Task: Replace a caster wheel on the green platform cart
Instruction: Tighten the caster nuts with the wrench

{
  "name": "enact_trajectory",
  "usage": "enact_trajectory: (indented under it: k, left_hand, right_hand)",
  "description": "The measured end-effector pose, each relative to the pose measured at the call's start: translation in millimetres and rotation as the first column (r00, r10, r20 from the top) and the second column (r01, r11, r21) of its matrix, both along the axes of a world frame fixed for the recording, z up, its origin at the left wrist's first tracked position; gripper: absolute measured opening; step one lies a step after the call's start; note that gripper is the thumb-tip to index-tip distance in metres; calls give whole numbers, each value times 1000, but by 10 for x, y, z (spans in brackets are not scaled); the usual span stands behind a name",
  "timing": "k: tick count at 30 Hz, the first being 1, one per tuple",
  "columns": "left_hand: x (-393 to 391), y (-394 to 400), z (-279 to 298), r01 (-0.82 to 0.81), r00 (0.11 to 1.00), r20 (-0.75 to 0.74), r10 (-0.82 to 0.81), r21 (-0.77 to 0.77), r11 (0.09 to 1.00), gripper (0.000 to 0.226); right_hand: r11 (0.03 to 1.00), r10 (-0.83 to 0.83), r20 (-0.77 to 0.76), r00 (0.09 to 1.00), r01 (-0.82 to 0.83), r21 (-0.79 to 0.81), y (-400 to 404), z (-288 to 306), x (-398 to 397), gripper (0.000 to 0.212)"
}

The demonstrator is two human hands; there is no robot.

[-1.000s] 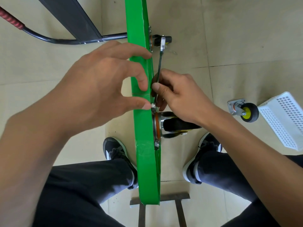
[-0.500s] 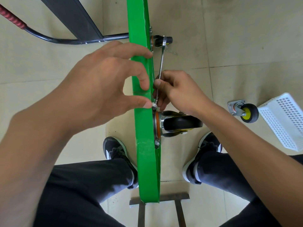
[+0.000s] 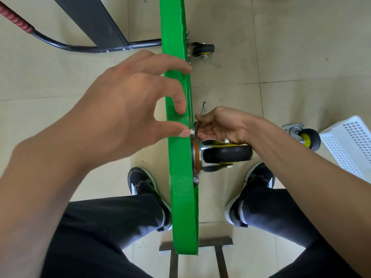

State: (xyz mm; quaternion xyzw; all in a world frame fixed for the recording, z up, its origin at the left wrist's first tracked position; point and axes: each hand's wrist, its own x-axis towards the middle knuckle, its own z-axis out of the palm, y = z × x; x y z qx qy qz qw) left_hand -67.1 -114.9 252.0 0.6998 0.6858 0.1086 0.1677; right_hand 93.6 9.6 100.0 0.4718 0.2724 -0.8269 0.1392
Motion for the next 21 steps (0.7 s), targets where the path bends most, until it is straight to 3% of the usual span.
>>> enact_trajectory:
  k: [3,6,9,12,17,21]
  left_hand:
    - [-7,13,-3,4,1000,1,-4,6,1000,29]
    - [-8,18,-8,6,1000,-7,-6,9,1000,30]
    - [-7,14,-5,3,1000,4,-3,10,1000,30]
    - [-1,7,-10,2,1000,-4,-2,12,1000,30]
    - [10,-3,-3,-22,1000,-7,22,-5,1000,30]
    - [17,-9,4,-25,1000,-11,25,-16,1000,27]
  right_hand:
    - [1000,-15,-8,1000,15,21,-5,8,7,23]
    - [975,-48,-76,996,63,213,-12,76,9,21]
    - [817,-59,-190,980,157,555,-9,225,7,19]
    - [615,66,-292,954,192,765,-26,422,22,18]
    - [400,266,-234,935,114,909,-151,543,156,23]
    - [351,291,-215,932,105,930,-234,542,221,24]
